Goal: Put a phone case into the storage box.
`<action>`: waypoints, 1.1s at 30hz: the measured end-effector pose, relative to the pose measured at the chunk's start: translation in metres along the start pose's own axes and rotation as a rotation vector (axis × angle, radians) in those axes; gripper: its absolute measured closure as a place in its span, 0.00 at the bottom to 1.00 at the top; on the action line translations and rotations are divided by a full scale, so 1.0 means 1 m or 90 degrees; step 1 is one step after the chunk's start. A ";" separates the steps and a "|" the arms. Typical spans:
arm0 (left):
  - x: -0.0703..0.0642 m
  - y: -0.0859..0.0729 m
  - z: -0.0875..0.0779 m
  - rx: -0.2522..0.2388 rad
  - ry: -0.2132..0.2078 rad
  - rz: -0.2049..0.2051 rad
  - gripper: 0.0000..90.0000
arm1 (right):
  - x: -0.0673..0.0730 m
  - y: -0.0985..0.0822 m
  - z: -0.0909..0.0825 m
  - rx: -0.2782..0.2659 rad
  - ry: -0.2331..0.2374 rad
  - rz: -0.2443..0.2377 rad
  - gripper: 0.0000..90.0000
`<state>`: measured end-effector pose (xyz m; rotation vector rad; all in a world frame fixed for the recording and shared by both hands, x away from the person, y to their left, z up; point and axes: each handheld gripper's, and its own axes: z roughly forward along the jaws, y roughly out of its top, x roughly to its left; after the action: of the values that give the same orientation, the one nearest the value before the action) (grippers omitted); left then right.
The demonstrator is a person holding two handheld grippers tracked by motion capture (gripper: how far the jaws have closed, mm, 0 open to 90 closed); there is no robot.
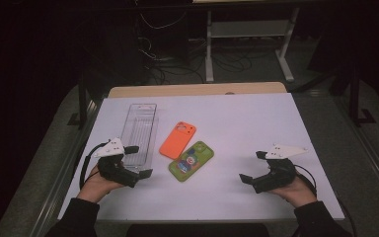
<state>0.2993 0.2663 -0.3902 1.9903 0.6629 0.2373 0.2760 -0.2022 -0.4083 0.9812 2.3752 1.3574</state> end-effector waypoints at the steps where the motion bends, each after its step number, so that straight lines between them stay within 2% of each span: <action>1: 0.000 0.001 0.000 0.002 0.001 -0.001 0.00 | 0.000 0.000 0.000 0.000 0.000 0.001 0.00; 6: -0.001 0.003 0.003 -0.002 -0.002 -0.007 0.00 | -0.001 0.000 -0.001 -0.001 0.000 0.002 0.00; 9: -0.001 0.005 0.004 0.004 -0.006 0.001 0.00 | -0.001 0.000 -0.001 -0.001 0.000 0.002 0.00; 13: -0.003 0.007 0.007 0.000 -0.011 -0.010 0.00 | -0.001 0.000 -0.002 -0.002 -0.001 0.003 0.00; 19: -0.007 0.017 0.014 0.005 -0.016 -0.007 0.03 | -0.001 0.000 -0.002 -0.002 -0.002 0.005 0.00; 25: -0.012 0.026 0.022 0.008 -0.012 -0.013 0.16 | -0.001 -0.001 -0.003 -0.003 -0.003 0.008 0.00; 27: -0.013 0.029 0.030 0.014 -0.013 -0.031 0.20 | -0.002 -0.002 -0.005 -0.004 -0.002 0.011 0.00; 32: -0.018 0.034 0.039 0.030 -0.016 -0.047 0.39 | -0.002 -0.001 -0.005 -0.007 -0.003 0.010 0.00; 33: -0.019 0.035 0.041 0.034 -0.012 -0.042 0.42 | -0.001 -0.001 -0.006 -0.005 -0.001 0.013 0.00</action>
<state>0.3137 0.2125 -0.3788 2.0155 0.7283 0.1615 0.2735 -0.2072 -0.4066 1.0061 2.3632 1.3716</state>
